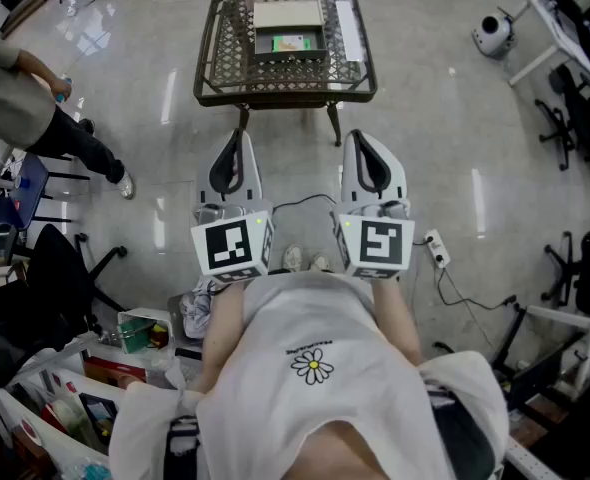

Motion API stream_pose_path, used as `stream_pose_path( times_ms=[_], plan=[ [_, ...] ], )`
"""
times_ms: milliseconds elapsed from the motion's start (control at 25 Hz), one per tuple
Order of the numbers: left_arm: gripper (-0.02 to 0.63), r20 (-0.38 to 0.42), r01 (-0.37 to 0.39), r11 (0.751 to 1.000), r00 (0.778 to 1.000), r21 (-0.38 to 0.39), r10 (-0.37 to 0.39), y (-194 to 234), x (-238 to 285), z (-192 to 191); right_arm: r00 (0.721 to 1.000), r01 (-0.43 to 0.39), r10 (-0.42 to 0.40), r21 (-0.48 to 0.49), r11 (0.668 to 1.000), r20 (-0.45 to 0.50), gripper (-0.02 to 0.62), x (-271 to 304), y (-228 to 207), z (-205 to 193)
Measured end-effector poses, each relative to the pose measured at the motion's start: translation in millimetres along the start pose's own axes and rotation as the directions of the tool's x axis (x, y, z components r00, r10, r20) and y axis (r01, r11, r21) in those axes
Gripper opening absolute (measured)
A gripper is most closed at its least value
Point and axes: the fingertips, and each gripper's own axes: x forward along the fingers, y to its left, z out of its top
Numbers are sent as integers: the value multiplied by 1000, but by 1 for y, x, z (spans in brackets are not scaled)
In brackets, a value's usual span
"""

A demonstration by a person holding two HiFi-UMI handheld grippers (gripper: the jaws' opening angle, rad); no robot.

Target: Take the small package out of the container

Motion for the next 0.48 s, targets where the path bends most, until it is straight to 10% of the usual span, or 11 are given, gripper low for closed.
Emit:
stream_pose_path(
  times_ms=[480],
  plan=[
    [23,-6,-2,1000,1000,6,2,-5,-1,-1,1000,-26,26,15,1000,3,31,-3,-4,-7]
  ],
)
